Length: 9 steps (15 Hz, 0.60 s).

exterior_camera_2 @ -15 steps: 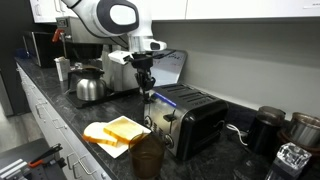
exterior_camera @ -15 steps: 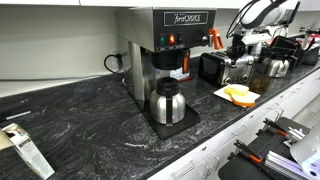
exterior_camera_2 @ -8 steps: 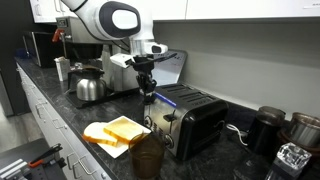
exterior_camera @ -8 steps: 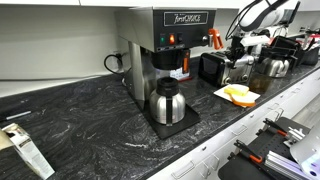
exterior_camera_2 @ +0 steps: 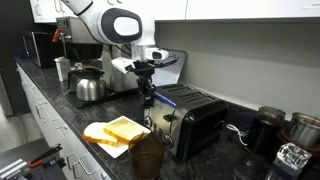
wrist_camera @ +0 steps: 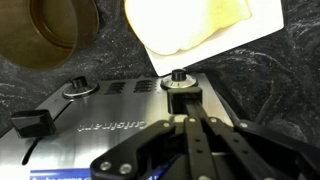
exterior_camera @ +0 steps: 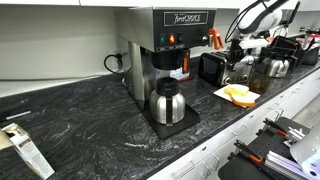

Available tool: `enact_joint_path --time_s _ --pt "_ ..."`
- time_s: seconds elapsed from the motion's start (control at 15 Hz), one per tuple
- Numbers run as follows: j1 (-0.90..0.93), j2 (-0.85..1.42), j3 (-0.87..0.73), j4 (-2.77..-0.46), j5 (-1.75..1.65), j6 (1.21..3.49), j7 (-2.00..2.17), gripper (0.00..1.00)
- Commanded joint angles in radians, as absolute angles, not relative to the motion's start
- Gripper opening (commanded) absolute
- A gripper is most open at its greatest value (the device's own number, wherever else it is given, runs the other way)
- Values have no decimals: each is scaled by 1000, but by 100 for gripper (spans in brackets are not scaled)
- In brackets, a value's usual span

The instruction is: Push the left lever on the toaster downwards

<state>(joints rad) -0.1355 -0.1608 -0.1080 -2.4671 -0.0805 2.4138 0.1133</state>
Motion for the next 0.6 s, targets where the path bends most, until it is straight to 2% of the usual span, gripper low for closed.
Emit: enact_joint_path --time_s 0.0,0.53 --pt "-132 -110 -114 -2467 -35 2465 112 0" --pt "-132 -44 -121 -2457 -3 2517 120 0"
